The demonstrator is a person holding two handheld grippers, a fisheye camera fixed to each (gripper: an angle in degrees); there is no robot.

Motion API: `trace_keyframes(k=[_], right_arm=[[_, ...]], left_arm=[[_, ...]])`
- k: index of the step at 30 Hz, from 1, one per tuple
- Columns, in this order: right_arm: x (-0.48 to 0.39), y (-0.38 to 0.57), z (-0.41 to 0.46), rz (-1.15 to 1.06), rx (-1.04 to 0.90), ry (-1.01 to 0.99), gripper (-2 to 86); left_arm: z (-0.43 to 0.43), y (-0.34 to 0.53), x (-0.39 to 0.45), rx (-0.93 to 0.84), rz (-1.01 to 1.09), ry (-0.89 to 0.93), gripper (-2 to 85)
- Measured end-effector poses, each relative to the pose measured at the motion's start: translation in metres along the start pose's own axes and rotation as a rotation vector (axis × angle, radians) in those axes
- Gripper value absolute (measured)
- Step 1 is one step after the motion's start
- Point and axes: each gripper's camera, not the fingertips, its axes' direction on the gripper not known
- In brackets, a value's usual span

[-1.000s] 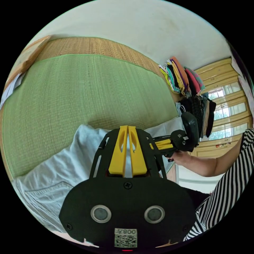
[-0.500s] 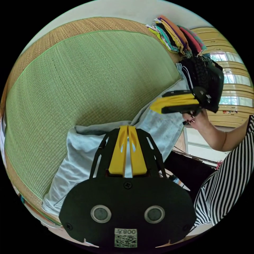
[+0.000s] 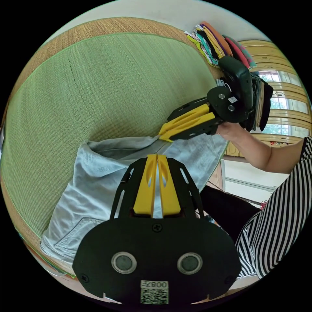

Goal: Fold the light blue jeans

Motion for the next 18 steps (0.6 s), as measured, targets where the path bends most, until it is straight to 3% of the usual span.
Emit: trace_keyframes(k=[6, 11, 18], right_arm=[[0.036, 0.007, 0.010, 0.186, 0.067, -0.076, 0.5], [0.054, 0.026, 0.005, 0.317, 0.165, -0.015, 0.2], [0.021, 0.056, 0.018, 0.271, 0.226, -0.068, 0.1]], left_arm=[[-0.018, 0.014, 0.012, 0.059, -0.003, -0.048, 0.1], [-0.015, 0.016, 0.010, 0.069, -0.051, -0.083, 0.1], [-0.037, 0.055, 0.037, 0.186, -0.062, -0.093, 0.1]])
